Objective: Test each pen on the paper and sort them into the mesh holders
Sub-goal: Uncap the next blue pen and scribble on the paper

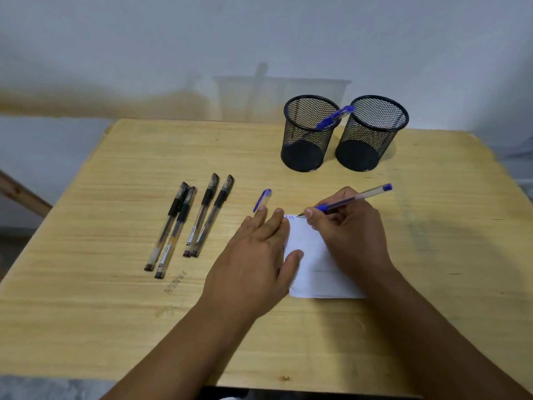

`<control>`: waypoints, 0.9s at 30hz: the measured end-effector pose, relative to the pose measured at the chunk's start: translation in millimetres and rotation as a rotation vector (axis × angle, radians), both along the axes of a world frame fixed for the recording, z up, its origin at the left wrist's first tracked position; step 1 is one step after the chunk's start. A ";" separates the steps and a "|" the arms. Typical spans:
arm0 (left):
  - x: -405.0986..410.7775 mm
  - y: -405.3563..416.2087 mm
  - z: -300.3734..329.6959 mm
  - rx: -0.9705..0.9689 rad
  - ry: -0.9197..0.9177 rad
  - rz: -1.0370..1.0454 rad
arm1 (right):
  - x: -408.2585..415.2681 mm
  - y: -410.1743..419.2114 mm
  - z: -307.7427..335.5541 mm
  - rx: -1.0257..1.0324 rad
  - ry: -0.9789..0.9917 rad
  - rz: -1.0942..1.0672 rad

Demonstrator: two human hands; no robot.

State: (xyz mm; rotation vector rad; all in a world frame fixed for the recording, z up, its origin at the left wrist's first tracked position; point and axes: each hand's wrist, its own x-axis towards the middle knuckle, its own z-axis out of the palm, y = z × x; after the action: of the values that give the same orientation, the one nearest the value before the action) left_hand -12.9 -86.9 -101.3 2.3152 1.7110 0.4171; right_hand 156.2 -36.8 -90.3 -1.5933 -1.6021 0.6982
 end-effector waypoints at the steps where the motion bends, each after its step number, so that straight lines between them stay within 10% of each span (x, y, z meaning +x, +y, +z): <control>1: 0.1 0.2 -0.3 0.000 0.003 -0.002 | -0.9 0.1 0.1 0.001 -0.006 -0.005; 27: 1.6 2.6 0.1 -0.005 0.025 0.010 | -5.0 -0.2 1.0 0.045 -0.066 -0.011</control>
State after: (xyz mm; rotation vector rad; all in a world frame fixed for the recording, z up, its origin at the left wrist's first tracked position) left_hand -11.3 -84.3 -101.2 2.3188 1.7335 0.3875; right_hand 151.1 -37.0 -89.2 -1.6060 -1.6440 0.6054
